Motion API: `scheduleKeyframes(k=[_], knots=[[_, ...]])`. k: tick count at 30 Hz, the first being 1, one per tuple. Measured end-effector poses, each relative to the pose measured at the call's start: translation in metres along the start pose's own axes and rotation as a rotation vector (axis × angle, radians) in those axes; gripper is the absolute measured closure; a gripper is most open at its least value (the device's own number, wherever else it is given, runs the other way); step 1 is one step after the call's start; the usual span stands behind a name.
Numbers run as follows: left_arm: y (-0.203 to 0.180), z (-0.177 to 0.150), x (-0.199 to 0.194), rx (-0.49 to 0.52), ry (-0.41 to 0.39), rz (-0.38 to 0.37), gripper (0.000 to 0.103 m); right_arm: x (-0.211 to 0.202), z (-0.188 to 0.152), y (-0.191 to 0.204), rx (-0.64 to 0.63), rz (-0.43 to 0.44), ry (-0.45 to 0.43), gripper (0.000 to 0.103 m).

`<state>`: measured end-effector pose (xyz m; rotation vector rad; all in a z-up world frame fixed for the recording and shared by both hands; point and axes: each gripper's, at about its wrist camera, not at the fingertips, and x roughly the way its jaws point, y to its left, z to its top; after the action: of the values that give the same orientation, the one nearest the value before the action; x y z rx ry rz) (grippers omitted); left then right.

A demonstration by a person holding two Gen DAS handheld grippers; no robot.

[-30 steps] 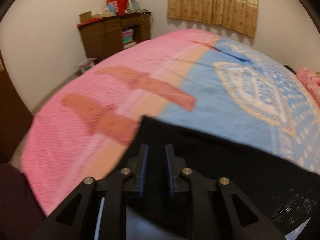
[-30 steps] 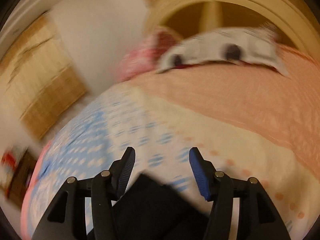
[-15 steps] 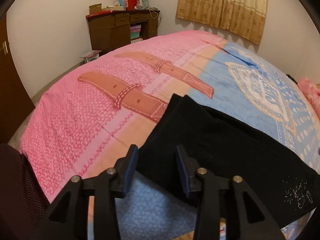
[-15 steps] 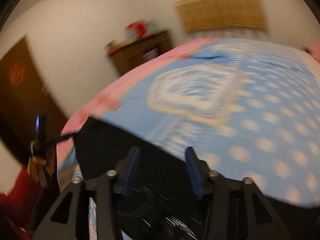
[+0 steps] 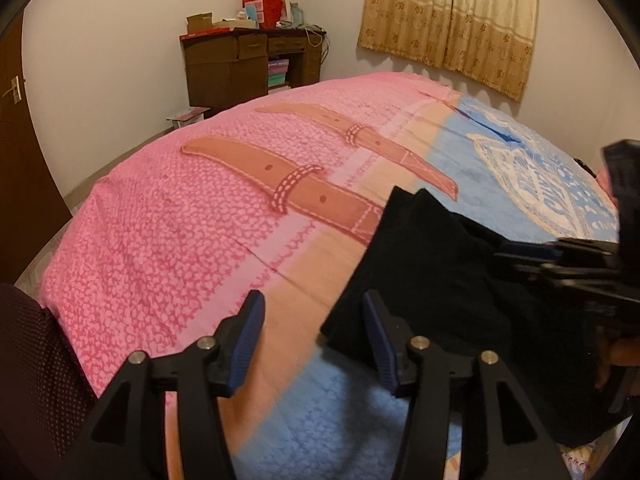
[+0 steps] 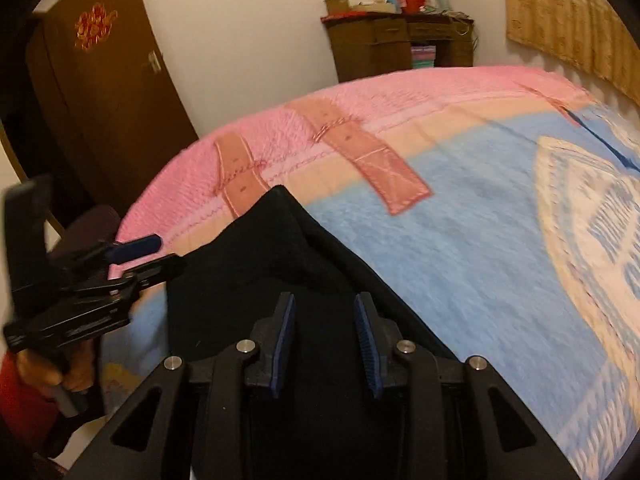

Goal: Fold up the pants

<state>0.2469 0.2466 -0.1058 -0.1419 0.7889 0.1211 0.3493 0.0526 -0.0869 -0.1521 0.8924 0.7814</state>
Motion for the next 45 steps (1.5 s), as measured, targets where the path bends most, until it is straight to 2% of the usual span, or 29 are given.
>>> scheduleKeyframes(k=[4,8,16,17,18,21,26,31,38,40,42,44,45], knots=[[0.006,-0.001,0.000,-0.017,-0.007,-0.015,0.050,0.013,0.006,0.002,-0.010,0.019,0.004,0.070],[0.008,-0.002,0.001,-0.019,-0.007,-0.027,0.050,0.018,0.013,0.013,-0.087,-0.041,0.009,0.070],[0.010,-0.003,0.002,-0.032,-0.008,-0.036,0.050,0.027,0.020,0.005,-0.071,0.033,0.016,0.071],[0.010,-0.002,0.001,-0.031,-0.008,-0.036,0.050,0.027,0.019,0.005,-0.078,0.044,0.013,0.077],[0.010,-0.003,0.001,-0.031,-0.008,-0.035,0.050,0.026,0.018,0.008,-0.099,0.079,0.021,0.095],[0.011,-0.003,0.000,-0.037,-0.009,-0.038,0.050,0.023,0.014,0.018,-0.159,0.053,0.020,0.098],[0.014,-0.002,0.000,-0.051,-0.014,-0.037,0.050,0.005,0.025,0.018,-0.121,0.053,-0.058,0.098],[0.015,-0.001,-0.001,-0.060,-0.023,-0.029,0.050,0.000,0.045,0.024,-0.162,0.000,-0.098,0.099],[0.011,-0.003,-0.003,-0.047,-0.038,-0.022,0.050,0.048,0.042,0.019,-0.139,-0.109,-0.041,0.098],[0.006,-0.004,-0.004,-0.026,-0.049,-0.018,0.050,0.046,0.044,0.022,-0.142,-0.155,-0.052,0.094],[0.001,-0.005,-0.007,-0.002,-0.063,-0.016,0.050,0.032,0.047,0.027,-0.140,-0.190,-0.090,0.094],[-0.003,-0.006,-0.009,0.018,-0.078,-0.014,0.050,0.003,0.049,0.027,-0.092,-0.220,-0.180,0.093],[-0.005,-0.006,-0.011,0.026,-0.085,-0.016,0.050,-0.014,0.048,0.025,-0.046,-0.228,-0.223,0.085]])
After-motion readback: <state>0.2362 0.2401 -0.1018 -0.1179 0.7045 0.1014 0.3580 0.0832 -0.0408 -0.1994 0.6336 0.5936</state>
